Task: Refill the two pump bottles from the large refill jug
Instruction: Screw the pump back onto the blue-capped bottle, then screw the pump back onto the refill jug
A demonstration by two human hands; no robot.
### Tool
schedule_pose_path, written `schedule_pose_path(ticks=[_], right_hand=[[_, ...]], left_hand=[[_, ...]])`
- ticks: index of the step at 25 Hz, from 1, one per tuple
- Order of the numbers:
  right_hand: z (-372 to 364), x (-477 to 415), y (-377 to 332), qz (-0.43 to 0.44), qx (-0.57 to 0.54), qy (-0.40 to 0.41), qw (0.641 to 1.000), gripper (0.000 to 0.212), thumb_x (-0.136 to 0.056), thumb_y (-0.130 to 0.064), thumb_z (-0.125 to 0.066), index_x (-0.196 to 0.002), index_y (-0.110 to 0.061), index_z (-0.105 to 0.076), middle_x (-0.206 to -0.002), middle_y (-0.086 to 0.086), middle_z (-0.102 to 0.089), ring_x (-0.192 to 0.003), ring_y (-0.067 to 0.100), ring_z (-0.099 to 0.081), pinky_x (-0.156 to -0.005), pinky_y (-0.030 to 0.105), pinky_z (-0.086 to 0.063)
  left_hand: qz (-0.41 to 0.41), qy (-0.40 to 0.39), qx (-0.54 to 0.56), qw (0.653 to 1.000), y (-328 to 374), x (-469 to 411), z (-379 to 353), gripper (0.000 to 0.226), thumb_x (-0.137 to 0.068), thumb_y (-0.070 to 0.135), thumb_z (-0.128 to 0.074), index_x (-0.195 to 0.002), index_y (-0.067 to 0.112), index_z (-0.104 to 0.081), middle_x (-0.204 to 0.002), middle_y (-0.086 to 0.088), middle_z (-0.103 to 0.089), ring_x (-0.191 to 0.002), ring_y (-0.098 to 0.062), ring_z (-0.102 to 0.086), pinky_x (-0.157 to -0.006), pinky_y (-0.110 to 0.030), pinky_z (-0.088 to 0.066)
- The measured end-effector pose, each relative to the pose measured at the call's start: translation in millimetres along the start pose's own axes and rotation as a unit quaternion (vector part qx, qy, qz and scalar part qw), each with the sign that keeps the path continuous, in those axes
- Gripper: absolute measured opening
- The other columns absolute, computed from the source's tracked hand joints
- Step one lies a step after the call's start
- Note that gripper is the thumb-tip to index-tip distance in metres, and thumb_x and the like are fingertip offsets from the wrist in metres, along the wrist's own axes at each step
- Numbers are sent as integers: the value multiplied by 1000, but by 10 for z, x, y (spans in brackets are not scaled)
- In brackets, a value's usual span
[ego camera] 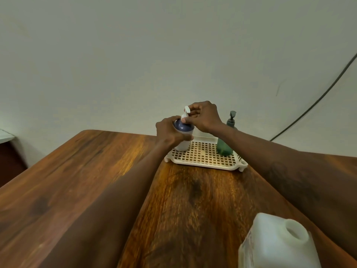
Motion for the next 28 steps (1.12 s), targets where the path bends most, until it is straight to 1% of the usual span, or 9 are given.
schedule_pose_path(ticks=[3,6,11,15,17,19,20,24,28], right_hand=[[3,-26,23,-9,6,3,1000,42,-74,-15,-91,-113,-9,-76,-106,5,-78,-89,10,-73,-81,16,-57],[38,14,48,-24,9,1,1000,38,-76,-16,-90,-111,-10,-77,-104,6,-78,-88,10,-73,-86,23,-60],[263,323,-58,-21,23,2,1000,35,-77,-18,-89,-110,-12,-78,-104,4,-78,-90,11,-74,-88,27,-61],[725,783,-207,-24,35,19,999,33,-78,-16,-89,-109,-16,-78,-102,-1,-78,-90,8,-74,-87,28,-62],[1015,1096,-277,-28,35,23,999,32,-79,-13,-88,-109,-14,-78,-102,1,-78,-90,8,-74,-87,27,-62],[1291,1465,-342,-32,36,31,998,30,-78,-10,-87,-107,-13,-79,-101,2,-78,-90,9,-75,-88,28,-62],[1414,1661,-367,-35,33,33,998,29,-79,-9,-86,-106,-12,-79,-100,1,-79,-90,8,-75,-88,27,-61],[1768,2485,-462,-48,89,-8,995,24,-84,-7,-80,-106,-15,-80,-99,-2,-77,-88,3,-70,-78,6,-54],[1945,3291,-642,-40,142,-129,981,20,-88,4,-68,-95,-10,-79,-87,-9,-71,-76,-1,-65,-67,0,-47]], left_hand=[[1,-8,-10,1000,-21,-41,-22,75,-59,42,-98,-125,20,-70,-119,-1,-74,-103,-17,-65,-95,-31,-55],[27,-15,-14,999,-37,7,-6,78,-66,41,-95,-134,20,-63,-129,-4,-70,-107,-16,-61,-95,-28,-48],[64,-49,-31,996,173,283,143,105,-72,45,-92,-158,19,-37,-156,-7,-51,-139,-31,-51,-110,-44,-45],[25,-6,13,1000,659,802,472,84,-78,55,-84,-148,23,-52,-148,-3,-60,-130,-24,-59,-105,-38,-48],[28,-52,86,995,937,1156,611,78,-80,66,-77,-145,29,-56,-144,5,-62,-124,-16,-63,-94,-28,-53],[16,-140,148,979,1242,1585,697,65,-88,66,-68,-143,33,-58,-133,15,-61,-110,-2,-62,-79,-11,-47],[6,-180,169,969,1363,1793,704,58,-92,62,-65,-142,34,-60,-127,16,-62,-106,2,-61,-78,-7,-46],[-23,-278,233,931,1564,2401,631,61,-86,63,-70,-140,35,-62,-133,12,-67,-122,-4,-63,-103,-25,-51],[-37,-345,193,918,1644,2829,483,74,-77,44,-87,-142,40,-53,-133,19,-63,-117,1,-62,-88,-16,-55]])
Point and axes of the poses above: each hand's wrist, its own x-axis away from the middle knuckle, its own z-axis out of the back of the hand, y = z × x, the point moved 4 cm from there along -x, towards the middle knuckle
